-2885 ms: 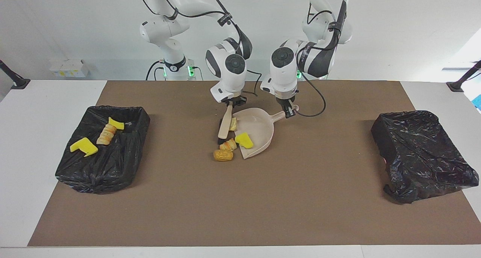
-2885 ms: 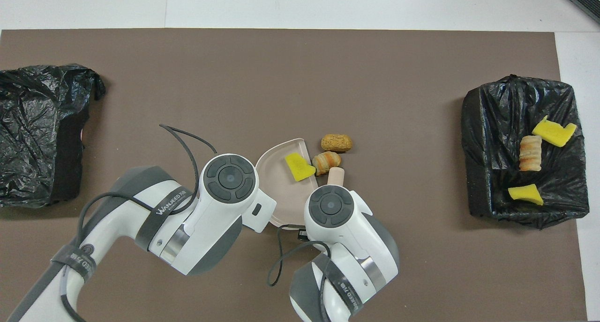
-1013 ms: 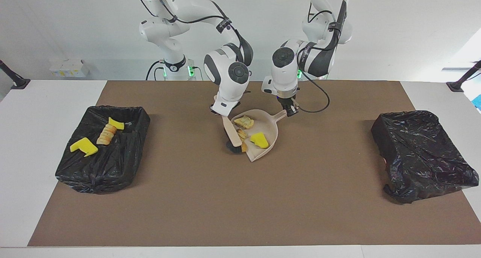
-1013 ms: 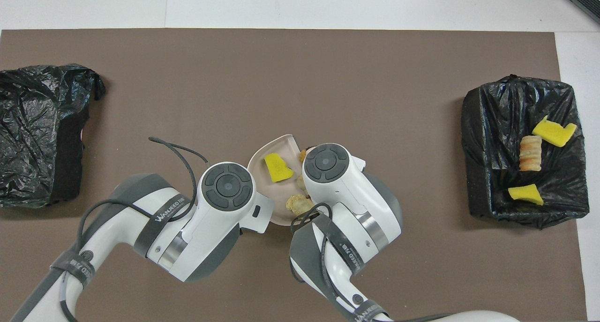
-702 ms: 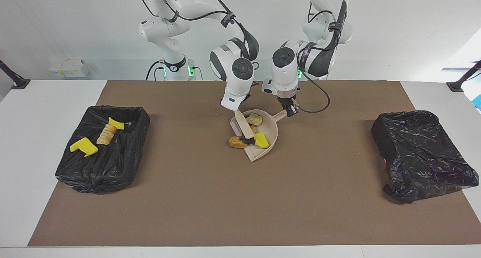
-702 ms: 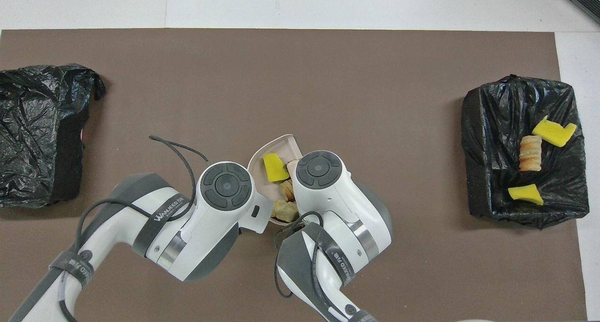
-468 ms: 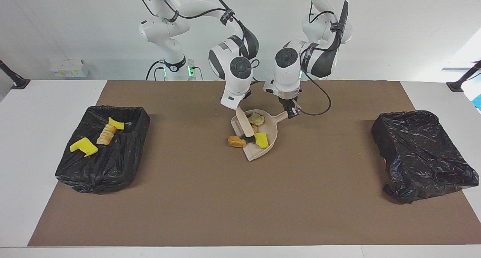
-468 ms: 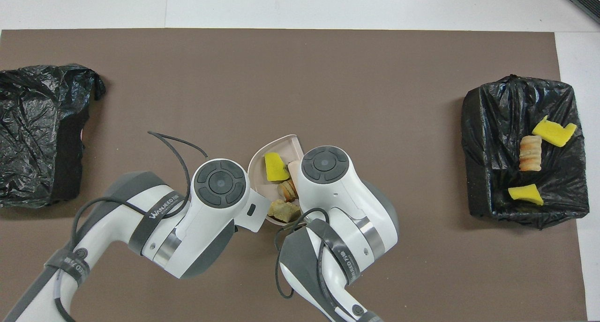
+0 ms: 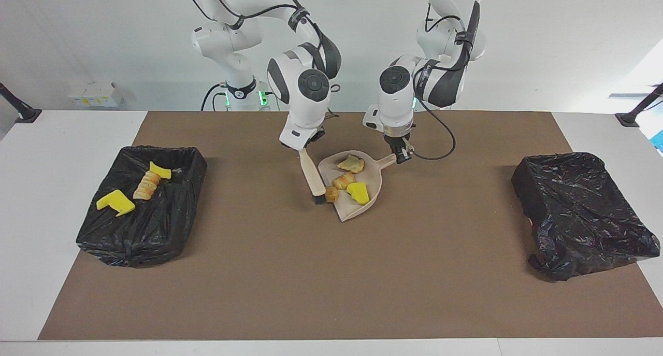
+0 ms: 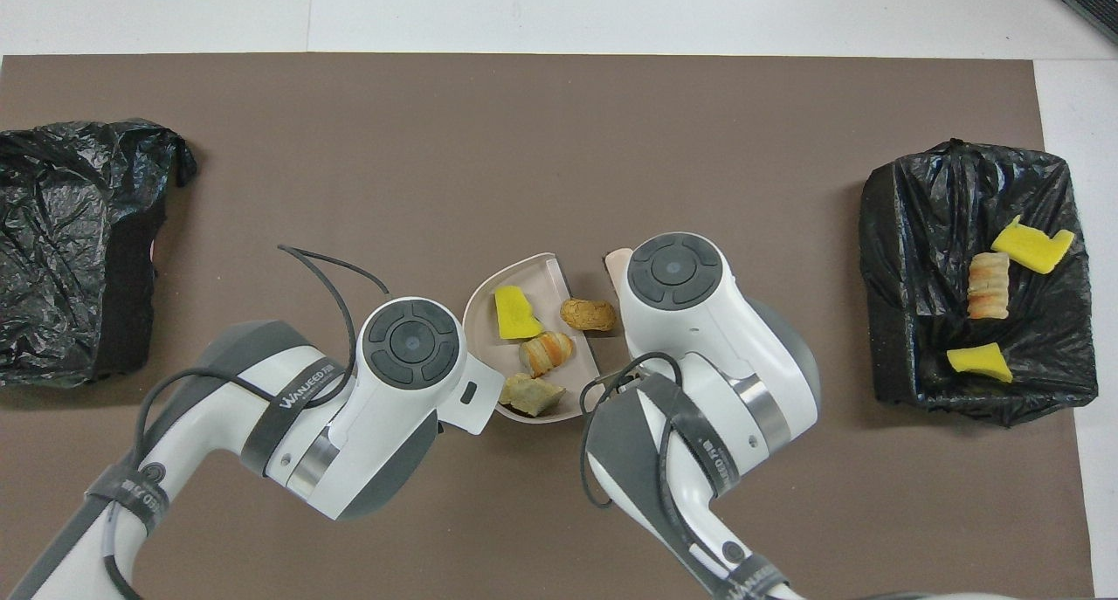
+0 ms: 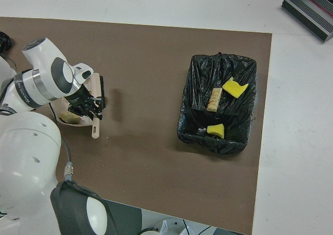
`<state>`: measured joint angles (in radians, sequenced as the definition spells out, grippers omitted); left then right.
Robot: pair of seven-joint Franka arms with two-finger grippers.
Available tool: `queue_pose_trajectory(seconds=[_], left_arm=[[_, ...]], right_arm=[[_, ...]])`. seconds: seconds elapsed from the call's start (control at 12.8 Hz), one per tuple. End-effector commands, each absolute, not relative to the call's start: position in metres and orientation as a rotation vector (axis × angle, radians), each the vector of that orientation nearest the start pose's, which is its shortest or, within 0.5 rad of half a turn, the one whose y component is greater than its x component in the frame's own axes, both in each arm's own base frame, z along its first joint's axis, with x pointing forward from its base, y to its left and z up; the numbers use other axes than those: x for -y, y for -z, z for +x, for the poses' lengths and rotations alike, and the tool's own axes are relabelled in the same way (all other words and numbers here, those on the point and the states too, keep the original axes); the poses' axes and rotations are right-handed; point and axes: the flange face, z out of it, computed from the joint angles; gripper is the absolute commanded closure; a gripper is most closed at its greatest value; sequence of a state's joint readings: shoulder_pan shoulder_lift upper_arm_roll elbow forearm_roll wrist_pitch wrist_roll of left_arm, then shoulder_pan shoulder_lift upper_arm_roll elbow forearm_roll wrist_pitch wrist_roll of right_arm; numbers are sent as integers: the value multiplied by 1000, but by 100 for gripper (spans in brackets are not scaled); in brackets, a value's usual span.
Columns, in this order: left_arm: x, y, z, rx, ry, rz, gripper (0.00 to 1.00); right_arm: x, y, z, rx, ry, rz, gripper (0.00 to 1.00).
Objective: Sweep and dump trash in bin
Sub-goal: 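Push the remaining crumbs into the dustpan with the right gripper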
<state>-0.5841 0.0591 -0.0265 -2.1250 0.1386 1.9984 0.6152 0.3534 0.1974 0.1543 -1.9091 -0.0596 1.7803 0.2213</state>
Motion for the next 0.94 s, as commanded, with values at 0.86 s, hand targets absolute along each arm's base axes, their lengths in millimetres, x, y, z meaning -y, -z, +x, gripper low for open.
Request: queue_pose_trajectory(seconds=[0.86], left_arm=[[279,-375,429,-1868,-391,-2342,100]], right_arm=[[-336,-329,455,366,-584,-3024,100]])
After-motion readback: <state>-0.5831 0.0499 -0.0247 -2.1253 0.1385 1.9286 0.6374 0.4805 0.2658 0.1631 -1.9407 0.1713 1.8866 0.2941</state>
